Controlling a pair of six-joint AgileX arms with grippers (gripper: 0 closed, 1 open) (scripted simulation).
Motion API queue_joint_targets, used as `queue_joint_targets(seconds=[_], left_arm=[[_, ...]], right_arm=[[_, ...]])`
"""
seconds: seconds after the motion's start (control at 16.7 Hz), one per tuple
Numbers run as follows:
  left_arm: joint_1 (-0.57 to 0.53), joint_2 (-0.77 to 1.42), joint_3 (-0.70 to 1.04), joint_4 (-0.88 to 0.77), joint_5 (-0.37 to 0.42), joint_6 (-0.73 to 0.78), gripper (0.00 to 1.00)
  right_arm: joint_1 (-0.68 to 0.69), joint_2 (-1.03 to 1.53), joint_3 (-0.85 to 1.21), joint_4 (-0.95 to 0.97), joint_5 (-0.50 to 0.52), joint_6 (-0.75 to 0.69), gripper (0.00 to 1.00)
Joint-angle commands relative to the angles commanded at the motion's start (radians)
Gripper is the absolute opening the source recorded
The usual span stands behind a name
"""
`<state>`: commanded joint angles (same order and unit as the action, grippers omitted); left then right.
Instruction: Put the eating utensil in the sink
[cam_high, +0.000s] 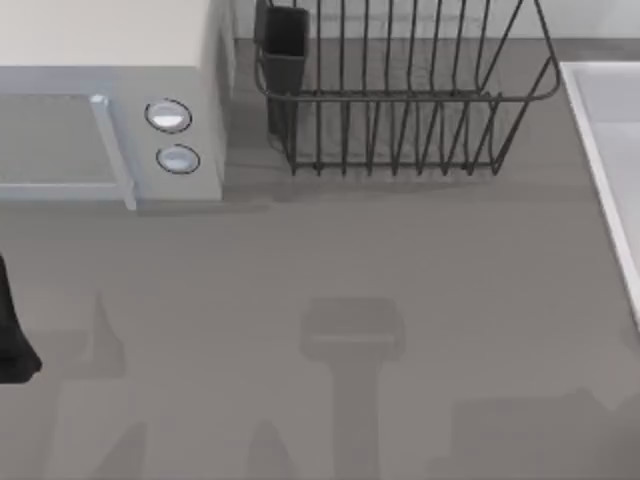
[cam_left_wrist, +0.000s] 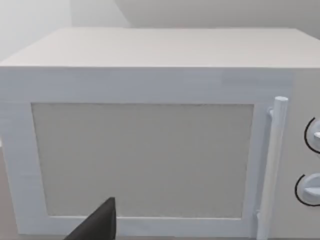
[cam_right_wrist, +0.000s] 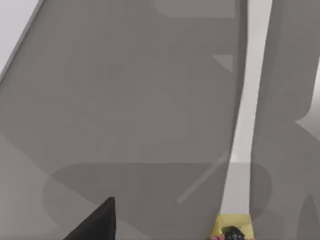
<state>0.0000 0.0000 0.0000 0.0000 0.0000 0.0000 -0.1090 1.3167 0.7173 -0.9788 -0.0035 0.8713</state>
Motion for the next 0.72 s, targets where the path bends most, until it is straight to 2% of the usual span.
queue_joint_targets(seconds=[0.36, 0.72], left_arm=[[0.000, 0.000, 0.000, 0.000, 0.000, 0.000, 1.00], [0.000, 0.000, 0.000, 0.000, 0.000, 0.000, 1.00]], right_arm=[[0.003, 0.146, -0.169, 0.327, 0.000, 0.005, 1.00], [0.004, 0.178, -0.205, 0.388, 0.000, 0.007, 1.00]])
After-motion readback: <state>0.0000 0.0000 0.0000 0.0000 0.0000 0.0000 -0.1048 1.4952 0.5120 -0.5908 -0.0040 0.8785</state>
